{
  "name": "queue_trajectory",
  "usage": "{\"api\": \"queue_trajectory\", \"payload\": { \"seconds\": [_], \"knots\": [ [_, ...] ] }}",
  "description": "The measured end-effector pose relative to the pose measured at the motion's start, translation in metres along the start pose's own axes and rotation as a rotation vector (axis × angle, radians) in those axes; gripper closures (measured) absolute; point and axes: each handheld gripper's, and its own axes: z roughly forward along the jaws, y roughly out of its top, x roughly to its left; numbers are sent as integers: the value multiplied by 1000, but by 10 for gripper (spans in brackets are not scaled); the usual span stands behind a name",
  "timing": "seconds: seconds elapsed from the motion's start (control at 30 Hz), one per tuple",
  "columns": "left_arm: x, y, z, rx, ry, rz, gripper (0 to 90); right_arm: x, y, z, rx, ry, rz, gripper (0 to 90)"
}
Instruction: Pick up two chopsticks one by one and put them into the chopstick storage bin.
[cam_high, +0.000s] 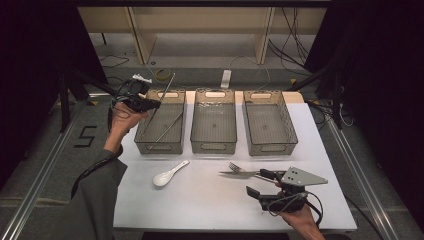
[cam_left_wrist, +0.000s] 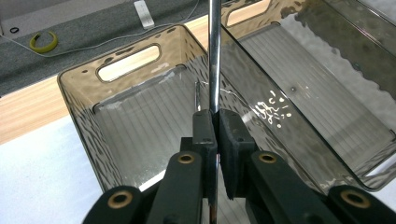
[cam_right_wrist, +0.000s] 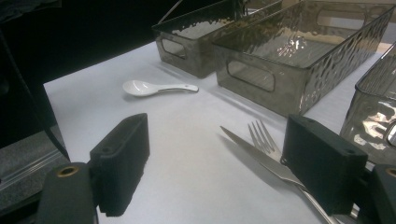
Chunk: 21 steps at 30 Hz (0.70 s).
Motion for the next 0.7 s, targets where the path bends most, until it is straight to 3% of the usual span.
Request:
{"api": "queue_trajectory", "payload": {
  "seconds": [0.7],
  "knots": [
    [6,-14,16,9,22,-24,851,0,0,0,3,1,0,239]
  ]
}}
